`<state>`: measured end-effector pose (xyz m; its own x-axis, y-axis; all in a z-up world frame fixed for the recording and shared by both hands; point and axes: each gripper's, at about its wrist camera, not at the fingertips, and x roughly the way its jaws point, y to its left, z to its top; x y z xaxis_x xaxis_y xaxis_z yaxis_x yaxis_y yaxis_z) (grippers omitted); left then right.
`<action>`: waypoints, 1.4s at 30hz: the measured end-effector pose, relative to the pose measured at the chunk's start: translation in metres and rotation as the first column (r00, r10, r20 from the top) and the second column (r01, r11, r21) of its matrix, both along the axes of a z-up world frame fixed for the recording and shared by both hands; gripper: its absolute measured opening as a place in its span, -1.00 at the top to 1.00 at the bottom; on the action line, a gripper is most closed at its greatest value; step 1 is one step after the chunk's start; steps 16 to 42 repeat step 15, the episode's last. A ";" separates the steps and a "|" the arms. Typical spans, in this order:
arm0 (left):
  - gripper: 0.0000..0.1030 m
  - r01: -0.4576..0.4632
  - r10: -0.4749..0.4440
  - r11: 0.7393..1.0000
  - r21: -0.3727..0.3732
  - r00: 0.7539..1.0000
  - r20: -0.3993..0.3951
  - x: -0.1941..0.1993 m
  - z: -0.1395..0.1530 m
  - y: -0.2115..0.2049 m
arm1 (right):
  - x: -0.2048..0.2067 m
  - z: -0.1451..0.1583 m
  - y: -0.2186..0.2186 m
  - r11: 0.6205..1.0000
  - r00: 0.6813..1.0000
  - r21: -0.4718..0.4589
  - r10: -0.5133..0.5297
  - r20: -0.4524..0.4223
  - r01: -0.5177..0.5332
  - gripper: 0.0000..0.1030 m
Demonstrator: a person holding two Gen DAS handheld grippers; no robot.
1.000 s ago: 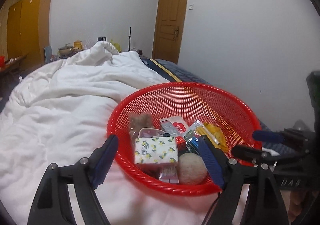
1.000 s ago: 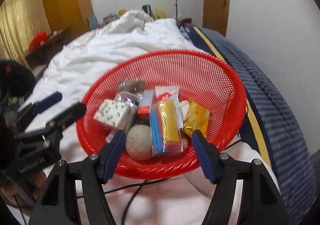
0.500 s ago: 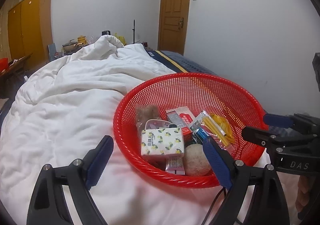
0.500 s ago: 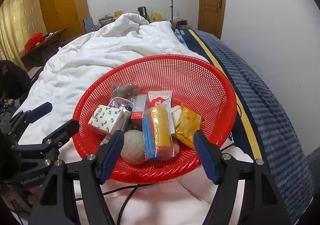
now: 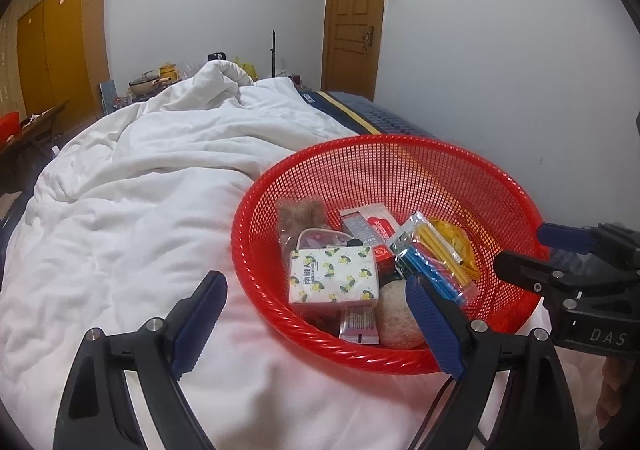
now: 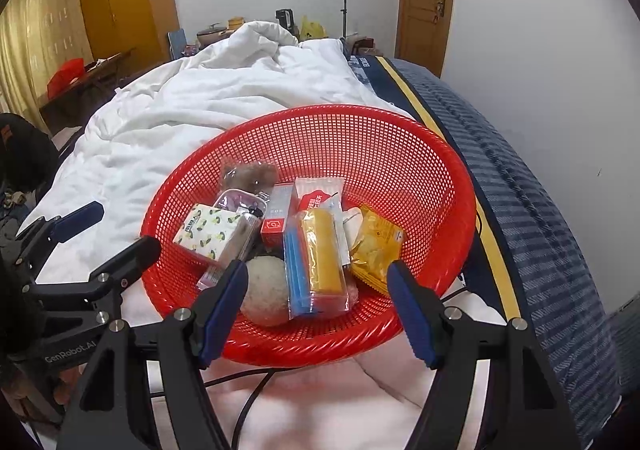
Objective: Organize soft objects
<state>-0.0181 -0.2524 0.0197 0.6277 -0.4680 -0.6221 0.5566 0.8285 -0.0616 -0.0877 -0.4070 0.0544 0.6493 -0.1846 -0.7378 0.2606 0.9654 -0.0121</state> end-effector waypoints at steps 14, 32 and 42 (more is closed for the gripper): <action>-0.80 -0.013 0.015 0.999 0.037 0.999 -0.046 0.007 -0.013 -0.002 | 0.003 -0.006 0.002 1.000 1.000 -0.017 0.007 -0.015 -0.008 -0.38; -0.80 -0.011 0.013 0.999 0.045 0.999 -0.039 0.006 -0.013 -0.003 | 0.003 -0.006 0.002 1.000 1.000 -0.016 0.008 -0.015 -0.009 -0.38; -0.80 -0.011 0.013 0.999 0.045 0.999 -0.039 0.006 -0.013 -0.003 | 0.003 -0.006 0.002 1.000 1.000 -0.016 0.008 -0.015 -0.009 -0.38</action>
